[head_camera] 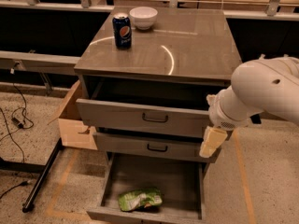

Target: Pick green rice chip bag from bottom drawer and place on counter

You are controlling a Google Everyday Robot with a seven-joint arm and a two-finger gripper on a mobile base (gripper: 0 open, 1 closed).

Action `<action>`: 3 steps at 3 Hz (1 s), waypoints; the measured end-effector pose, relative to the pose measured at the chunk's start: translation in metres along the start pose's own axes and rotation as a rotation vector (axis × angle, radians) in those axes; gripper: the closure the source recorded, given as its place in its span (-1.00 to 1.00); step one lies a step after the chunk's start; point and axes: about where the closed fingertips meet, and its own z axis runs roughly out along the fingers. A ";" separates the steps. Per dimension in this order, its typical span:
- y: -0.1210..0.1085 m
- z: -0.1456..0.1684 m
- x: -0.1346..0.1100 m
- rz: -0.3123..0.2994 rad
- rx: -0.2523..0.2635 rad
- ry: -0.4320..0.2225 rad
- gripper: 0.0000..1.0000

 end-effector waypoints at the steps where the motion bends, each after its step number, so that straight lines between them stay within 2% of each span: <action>1: 0.023 0.056 0.004 -0.021 -0.038 -0.026 -1.00; 3: 0.032 0.061 0.003 -0.029 -0.022 -0.020 -1.00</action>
Offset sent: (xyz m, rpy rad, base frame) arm 0.0022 0.0217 -0.0931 0.0528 0.0405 0.0751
